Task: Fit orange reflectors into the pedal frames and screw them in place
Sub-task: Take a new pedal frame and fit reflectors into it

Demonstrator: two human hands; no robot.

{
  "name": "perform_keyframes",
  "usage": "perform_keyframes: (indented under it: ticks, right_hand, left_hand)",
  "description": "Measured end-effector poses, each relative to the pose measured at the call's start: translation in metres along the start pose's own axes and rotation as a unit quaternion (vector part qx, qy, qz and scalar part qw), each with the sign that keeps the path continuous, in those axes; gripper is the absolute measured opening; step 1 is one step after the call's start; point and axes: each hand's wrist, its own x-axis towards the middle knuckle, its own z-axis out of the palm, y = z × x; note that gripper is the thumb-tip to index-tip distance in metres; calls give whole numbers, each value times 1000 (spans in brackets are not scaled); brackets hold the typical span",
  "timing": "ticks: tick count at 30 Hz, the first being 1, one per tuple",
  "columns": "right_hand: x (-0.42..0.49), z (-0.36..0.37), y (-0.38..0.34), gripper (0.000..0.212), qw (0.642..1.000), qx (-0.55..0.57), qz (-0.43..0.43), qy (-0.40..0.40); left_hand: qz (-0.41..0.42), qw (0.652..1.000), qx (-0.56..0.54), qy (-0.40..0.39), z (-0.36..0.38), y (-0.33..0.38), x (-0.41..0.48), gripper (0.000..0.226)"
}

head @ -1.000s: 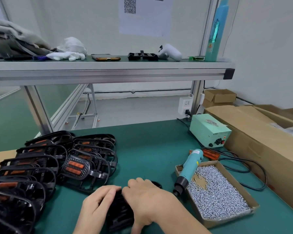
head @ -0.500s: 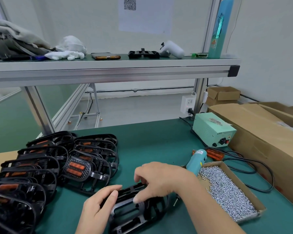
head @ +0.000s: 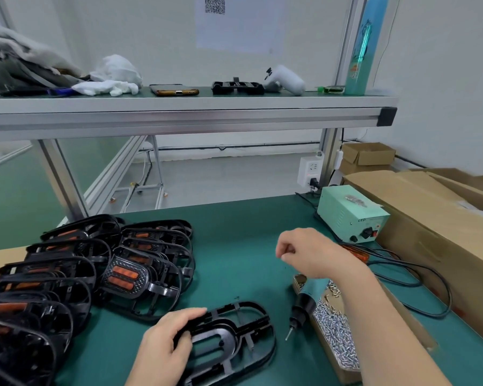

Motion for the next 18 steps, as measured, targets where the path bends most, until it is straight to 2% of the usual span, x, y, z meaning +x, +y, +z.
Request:
perform_keyframes:
  ticks: [3,5,9,12,15,18]
  right_hand:
    - [4,-8,28,24,992,68,67,79]
    - [13,-15,47,27,985,76,116,104]
    - [34,-20,78,37,978,-29,202,48]
    - [44,-18,95,26,971,-105,216,-3]
    - [49,-15,107,32,969,-110,220,-16]
    - [55,-15,109,34,974,-54,218,-15]
  left_hand:
    - [-2,1000,-8,6,0,-2,1,71]
    - [-4,1000,-13,9,1,-1,1,73]
    - [-14,999,-31,4,0,1,0,76]
    - [-18,999,-38,0,-1,2,0,75]
    - [-21,999,-39,4,-2,2,0,73]
    - [-26,999,-47,4,-2,2,0,71]
